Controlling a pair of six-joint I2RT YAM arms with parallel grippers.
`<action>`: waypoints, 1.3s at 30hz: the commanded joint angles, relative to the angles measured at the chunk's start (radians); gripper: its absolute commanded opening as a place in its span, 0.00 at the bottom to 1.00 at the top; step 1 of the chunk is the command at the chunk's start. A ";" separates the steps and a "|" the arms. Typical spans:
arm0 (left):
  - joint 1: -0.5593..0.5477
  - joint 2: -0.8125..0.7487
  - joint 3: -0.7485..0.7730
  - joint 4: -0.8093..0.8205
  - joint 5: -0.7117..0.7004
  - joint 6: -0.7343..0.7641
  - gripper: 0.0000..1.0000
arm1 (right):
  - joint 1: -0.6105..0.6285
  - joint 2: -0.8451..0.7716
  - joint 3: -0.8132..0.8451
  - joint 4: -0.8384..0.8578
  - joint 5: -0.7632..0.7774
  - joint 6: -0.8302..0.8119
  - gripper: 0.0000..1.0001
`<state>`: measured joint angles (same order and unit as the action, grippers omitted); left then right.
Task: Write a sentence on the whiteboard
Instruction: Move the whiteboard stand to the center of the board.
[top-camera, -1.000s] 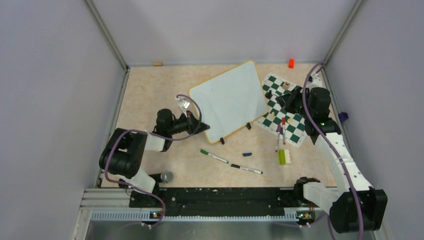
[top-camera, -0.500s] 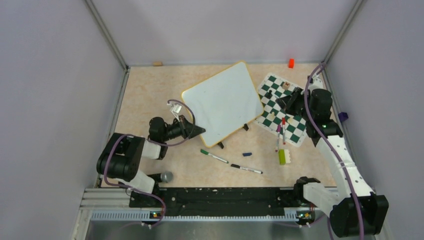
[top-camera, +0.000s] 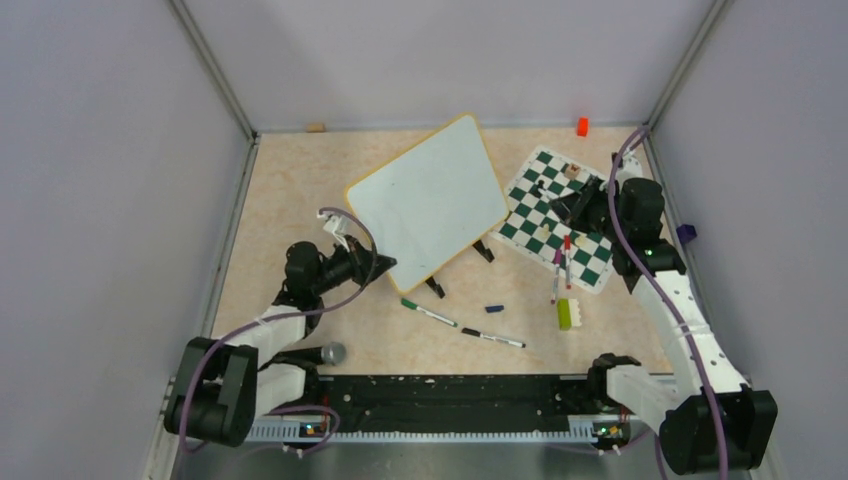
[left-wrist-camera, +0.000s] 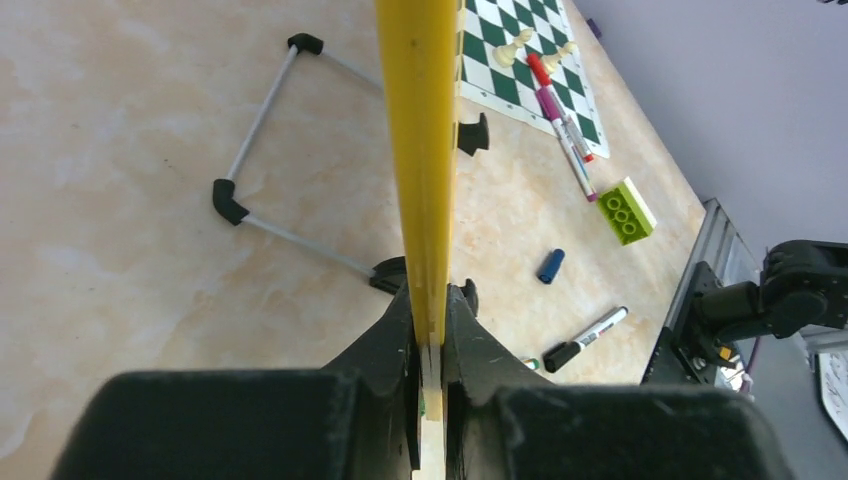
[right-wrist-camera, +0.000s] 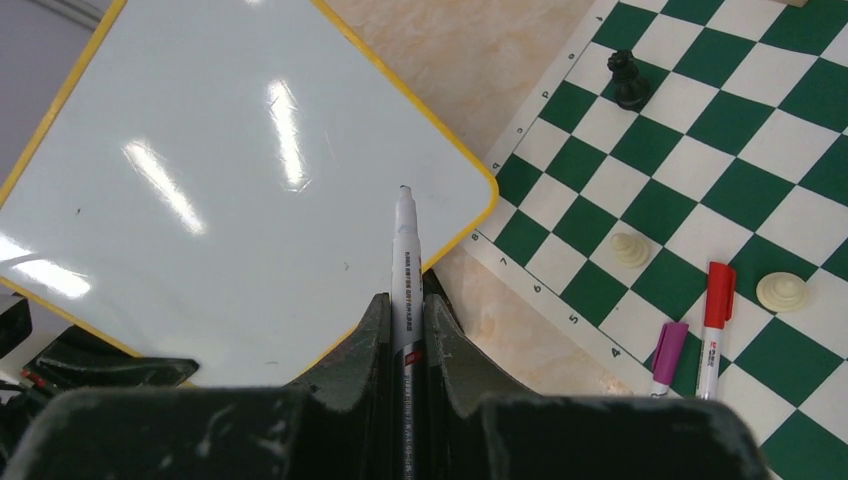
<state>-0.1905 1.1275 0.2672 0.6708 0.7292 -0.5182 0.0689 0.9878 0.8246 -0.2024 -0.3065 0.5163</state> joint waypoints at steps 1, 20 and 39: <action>0.005 0.065 0.033 0.009 -0.003 0.088 0.00 | -0.004 -0.023 0.011 0.030 -0.028 -0.007 0.00; 0.004 0.089 0.021 0.028 0.097 0.062 0.05 | -0.004 -0.042 0.027 0.006 -0.036 -0.012 0.00; 0.034 0.116 0.030 0.051 -0.012 0.009 0.72 | -0.003 -0.049 0.022 0.016 -0.075 0.003 0.00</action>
<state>-0.1764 1.2140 0.2859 0.6510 0.7300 -0.4885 0.0689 0.9680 0.8246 -0.2108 -0.3557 0.5167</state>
